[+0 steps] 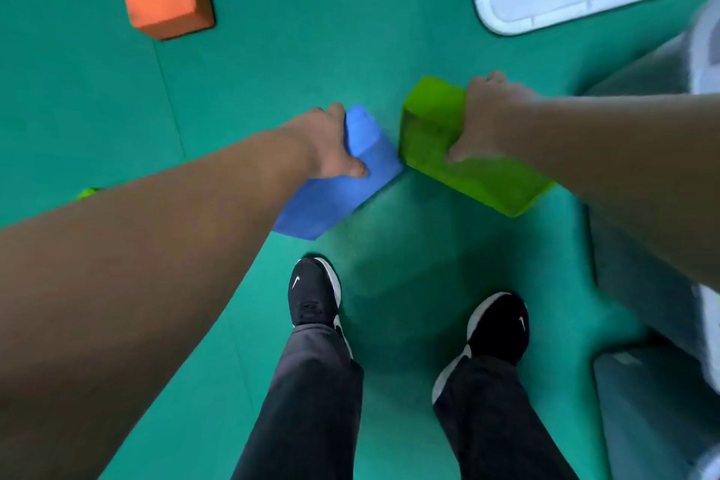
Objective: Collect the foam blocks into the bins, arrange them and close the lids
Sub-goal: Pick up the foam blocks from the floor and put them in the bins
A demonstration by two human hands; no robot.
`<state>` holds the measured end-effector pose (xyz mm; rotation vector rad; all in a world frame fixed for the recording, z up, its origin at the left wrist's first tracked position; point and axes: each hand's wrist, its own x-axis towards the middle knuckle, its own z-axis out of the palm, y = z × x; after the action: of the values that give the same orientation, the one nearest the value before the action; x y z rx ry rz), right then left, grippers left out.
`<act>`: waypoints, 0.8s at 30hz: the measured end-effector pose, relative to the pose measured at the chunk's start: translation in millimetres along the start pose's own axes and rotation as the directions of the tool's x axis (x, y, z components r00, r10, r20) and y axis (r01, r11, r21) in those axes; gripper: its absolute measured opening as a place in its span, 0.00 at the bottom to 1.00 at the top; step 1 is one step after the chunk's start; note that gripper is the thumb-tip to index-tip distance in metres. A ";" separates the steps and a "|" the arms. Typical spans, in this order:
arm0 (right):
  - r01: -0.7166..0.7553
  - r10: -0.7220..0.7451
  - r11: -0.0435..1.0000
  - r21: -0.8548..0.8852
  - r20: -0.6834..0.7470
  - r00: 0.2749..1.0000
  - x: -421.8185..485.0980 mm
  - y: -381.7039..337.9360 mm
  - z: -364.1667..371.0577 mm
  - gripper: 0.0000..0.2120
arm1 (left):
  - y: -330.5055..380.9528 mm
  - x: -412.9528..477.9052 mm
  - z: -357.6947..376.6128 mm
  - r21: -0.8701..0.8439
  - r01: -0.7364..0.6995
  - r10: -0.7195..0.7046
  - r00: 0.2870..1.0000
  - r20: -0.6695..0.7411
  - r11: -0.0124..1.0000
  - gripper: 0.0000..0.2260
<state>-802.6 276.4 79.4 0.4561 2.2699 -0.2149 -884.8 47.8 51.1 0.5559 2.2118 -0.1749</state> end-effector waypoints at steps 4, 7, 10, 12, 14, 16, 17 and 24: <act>-0.057 0.072 0.991 0.122 -0.125 0.989 -24.4 51.0 -39.7 0.40 | 62.7 -9.6 -59.8 0.045 -0.035 0.038 0.996 -0.082 0.998 0.40; -0.068 0.107 0.984 0.167 -0.238 0.965 -44.7 86.4 -65.7 0.36 | 105.5 -20.4 -104.6 0.086 -0.065 0.077 0.987 -0.140 0.994 0.39; -0.087 0.146 0.975 0.202 -0.298 0.943 -64.4 119.1 -89.3 0.35 | 145.1 -32.1 -146.7 0.135 -0.084 0.109 0.976 -0.186 0.987 0.39; -0.107 0.206 0.945 0.309 -0.305 0.930 -76.5 139.0 -102.1 0.36 | 169.1 -37.8 -172.1 0.155 -0.076 0.110 0.967 -0.231 0.985 0.39; -0.127 0.280 0.902 0.413 -0.335 0.900 -89.4 158.6 -113.6 0.37 | 193.5 -43.2 -195.6 0.176 -0.082 0.127 0.957 -0.261 0.981 0.37; -0.126 0.327 0.877 0.464 -0.384 0.864 -104.0 180.8 -121.9 0.39 | 222.2 -50.0 -215.3 0.201 -0.108 0.163 0.946 -0.279 0.974 0.36; -0.129 0.345 0.871 0.475 -0.403 0.848 -111.8 193.4 -124.3 0.39 | 238.3 -54.1 -223.2 0.213 -0.124 0.184 0.939 -0.291 0.969 0.36; -0.282 0.555 0.746 0.603 -0.331 0.763 -168.1 300.0 -95.9 0.46 | 370.6 -88.8 -234.6 0.356 -0.330 0.439 0.851 -0.288 0.874 0.35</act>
<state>-646.7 538.0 265.8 1.4741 2.4869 -0.5305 -833.4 420.8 292.9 1.2831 2.3790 -0.2006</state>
